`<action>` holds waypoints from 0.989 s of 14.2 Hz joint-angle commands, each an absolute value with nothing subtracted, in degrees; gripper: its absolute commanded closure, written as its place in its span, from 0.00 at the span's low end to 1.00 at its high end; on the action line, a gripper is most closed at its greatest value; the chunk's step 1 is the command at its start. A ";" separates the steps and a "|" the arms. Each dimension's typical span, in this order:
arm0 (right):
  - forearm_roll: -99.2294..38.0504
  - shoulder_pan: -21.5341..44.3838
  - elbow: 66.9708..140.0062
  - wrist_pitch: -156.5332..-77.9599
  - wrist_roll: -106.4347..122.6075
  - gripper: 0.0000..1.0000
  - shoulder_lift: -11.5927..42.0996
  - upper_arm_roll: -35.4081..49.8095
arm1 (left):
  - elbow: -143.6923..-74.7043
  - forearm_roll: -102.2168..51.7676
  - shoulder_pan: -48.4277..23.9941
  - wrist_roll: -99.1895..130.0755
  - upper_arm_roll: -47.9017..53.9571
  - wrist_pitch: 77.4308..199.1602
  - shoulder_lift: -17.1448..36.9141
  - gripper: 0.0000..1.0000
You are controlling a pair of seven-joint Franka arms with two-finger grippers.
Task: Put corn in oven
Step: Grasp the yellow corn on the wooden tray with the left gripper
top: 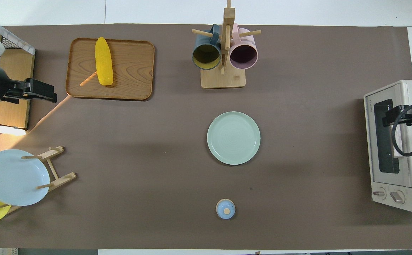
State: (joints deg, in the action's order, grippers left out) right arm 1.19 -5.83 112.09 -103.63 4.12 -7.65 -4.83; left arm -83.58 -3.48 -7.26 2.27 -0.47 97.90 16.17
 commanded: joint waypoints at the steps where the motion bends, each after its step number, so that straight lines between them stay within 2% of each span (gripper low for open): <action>1: 2.37 -7.47 119.18 -108.80 2.04 1.00 -11.07 -4.48 | -72.87 -2.46 -7.82 2.38 -0.53 101.58 29.67 0.00; 4: 2.55 -7.56 119.27 -109.51 -0.26 1.00 -9.85 -4.48 | -66.64 -2.63 -8.62 2.29 -0.53 109.05 40.84 0.00; 7: 4.74 -7.73 119.44 -111.43 -0.18 1.00 -8.97 -4.48 | -67.41 -2.55 -8.17 2.29 -0.62 116.08 43.41 0.00; 11: 4.92 -9.23 120.14 -111.62 0.09 1.00 -8.70 -4.39 | -67.50 -2.20 -8.35 1.33 -0.62 119.71 46.67 0.00; 12: 4.92 -9.23 120.15 -111.53 0.17 1.00 -8.70 -4.39 | -67.41 -2.20 -8.44 0.45 -0.62 118.49 46.58 0.18; 13: 4.92 -9.40 120.32 -111.62 0.44 1.00 -8.53 -4.39 | -67.15 -2.20 -8.44 0.35 -0.62 117.26 46.58 0.46; 14: 4.92 -10.10 120.84 -111.71 1.14 1.00 -8.35 -4.39 | -67.15 -2.20 -8.79 0.35 -0.62 116.46 46.23 0.84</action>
